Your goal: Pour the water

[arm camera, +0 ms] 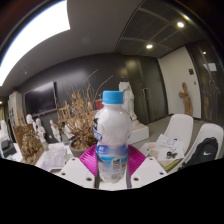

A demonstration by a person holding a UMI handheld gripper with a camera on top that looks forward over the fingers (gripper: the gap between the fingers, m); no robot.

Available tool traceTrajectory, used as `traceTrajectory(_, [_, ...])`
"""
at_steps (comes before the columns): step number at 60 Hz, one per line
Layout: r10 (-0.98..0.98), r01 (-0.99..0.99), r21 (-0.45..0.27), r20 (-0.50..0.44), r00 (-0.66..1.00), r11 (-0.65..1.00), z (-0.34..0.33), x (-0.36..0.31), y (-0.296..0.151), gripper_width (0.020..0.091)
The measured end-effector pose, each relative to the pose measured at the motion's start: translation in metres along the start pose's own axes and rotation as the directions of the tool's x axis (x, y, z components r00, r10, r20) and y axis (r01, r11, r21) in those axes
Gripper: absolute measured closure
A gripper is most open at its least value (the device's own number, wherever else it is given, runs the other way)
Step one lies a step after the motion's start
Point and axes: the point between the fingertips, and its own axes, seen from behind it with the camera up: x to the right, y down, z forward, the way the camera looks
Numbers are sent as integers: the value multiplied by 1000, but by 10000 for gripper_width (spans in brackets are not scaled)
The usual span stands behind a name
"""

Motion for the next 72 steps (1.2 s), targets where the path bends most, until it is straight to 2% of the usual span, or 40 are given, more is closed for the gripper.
traceTrajectory(10, [-176,166,-111,-82,981,980,6,56,78,753])
traceTrajectory(18, [-200,182,-200,-76,977,963,10,73,146,754])
traceTrajectory(28, [-205,180,-256,-73,976,950,6,81,198,748])
traceTrajectory(33, [-203,182,-222,-78,976,958,6,79,195,721])
traceTrajectory(42, [-189,166,-223,-86,978,961,3,81,196,591])
traceTrajectory(44, [-184,158,-239,-92,979,958,1,83,197,512])
traceTrajectory(47, [-181,151,-257,-97,979,954,-2,82,197,271])
traceTrajectory(48, [-179,148,-261,-99,979,954,-4,82,195,229])
traceTrajectory(50, [-177,144,-264,-106,978,954,-8,81,191,281])
traceTrajectory(51, [-177,143,-265,-109,978,954,-11,80,189,285])
traceTrajectory(55, [-180,141,-268,-125,976,953,-25,77,176,238])
traceTrajectory(72, [-188,122,-334,-171,967,935,-144,6,122,250])
